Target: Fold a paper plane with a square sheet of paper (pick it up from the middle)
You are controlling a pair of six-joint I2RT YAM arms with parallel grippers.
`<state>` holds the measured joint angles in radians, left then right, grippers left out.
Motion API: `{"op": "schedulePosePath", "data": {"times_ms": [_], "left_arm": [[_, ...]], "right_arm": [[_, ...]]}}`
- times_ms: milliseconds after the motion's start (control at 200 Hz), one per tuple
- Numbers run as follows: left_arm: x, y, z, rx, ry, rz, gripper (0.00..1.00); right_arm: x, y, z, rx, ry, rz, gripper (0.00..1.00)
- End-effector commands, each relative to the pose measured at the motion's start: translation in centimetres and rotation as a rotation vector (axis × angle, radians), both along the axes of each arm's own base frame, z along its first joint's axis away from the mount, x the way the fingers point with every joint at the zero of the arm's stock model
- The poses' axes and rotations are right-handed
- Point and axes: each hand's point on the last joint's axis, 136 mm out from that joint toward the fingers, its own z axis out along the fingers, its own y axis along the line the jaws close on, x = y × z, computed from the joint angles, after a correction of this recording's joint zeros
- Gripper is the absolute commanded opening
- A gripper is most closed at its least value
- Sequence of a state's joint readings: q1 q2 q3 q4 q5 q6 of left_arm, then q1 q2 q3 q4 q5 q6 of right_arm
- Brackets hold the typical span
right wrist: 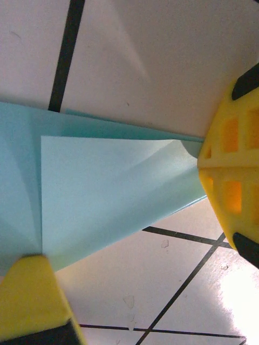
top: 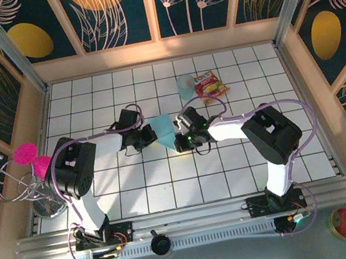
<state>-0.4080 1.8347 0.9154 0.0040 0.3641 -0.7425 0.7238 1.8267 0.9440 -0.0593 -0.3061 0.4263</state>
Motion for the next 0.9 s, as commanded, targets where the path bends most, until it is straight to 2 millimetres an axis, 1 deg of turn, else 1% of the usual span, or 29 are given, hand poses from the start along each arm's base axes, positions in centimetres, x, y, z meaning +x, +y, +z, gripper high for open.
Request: {"op": "schedulePosePath", "data": {"times_ms": [0,60,135,225,280,340,380,405,415,430,476,521,591,666,796,896], "left_arm": [[1.4,5.0,-2.3,0.146,0.010,0.091,0.04],[1.8,5.3,-1.9,0.143,0.001,0.097,0.04],[2.0,4.9,-1.2,0.122,-0.011,0.092,0.05],[2.1,4.2,0.2,0.064,-0.031,0.097,0.06],[2.2,3.8,1.4,0.023,-0.049,0.103,0.07],[2.0,3.4,2.6,-0.017,-0.067,0.113,0.09],[1.9,3.0,3.5,-0.044,-0.081,0.114,0.12],[1.7,2.9,3.4,-0.051,-0.075,0.115,0.14],[1.8,2.8,4.3,-0.062,-0.094,0.116,0.15],[1.7,2.7,4.6,-0.069,-0.102,0.116,0.16],[1.3,2.4,5.0,-0.083,-0.103,0.118,0.18],[1.0,2.2,5.3,-0.095,-0.104,0.120,0.21],[0.5,1.8,5.6,-0.115,-0.102,0.127,0.28],[0.2,1.4,6.0,-0.146,-0.106,0.146,0.35],[-0.3,1.0,6.6,-0.229,-0.117,0.202,0.43],[-0.6,0.9,6.7,-0.278,-0.114,0.235,0.46]], "right_arm": [[-3.4,-6.9,-6.0,-0.302,0.149,-0.080,0.00],[-3.2,-6.6,-5.7,-0.282,0.146,-0.084,0.00],[-2.9,-5.9,-5.1,-0.239,0.138,-0.085,0.00],[-2.1,-4.2,-3.4,-0.149,0.104,-0.079,0.00],[-1.2,-2.8,-1.6,-0.071,0.069,-0.077,0.00],[0.0,-1.2,1.1,0.029,0.016,-0.076,0.00],[0.6,-0.3,2.8,0.094,-0.013,-0.077,0.05],[1.0,0.1,3.9,0.131,-0.033,-0.080,0.08],[1.2,0.3,4.2,0.143,-0.038,-0.082,0.09],[1.4,0.5,4.9,0.163,-0.050,-0.083,0.11],[1.9,1.0,6.2,0.206,-0.078,-0.090,0.17],[2.3,1.2,7.2,0.231,-0.100,-0.101,0.22],[2.6,1.3,7.9,0.259,-0.119,-0.118,0.29],[2.7,1.2,7.7,0.266,-0.114,-0.145,0.36],[2.6,1.7,7.2,0.279,-0.090,-0.151,0.40],[2.4,2.5,7.2,0.288,-0.086,-0.135,0.41]]}}
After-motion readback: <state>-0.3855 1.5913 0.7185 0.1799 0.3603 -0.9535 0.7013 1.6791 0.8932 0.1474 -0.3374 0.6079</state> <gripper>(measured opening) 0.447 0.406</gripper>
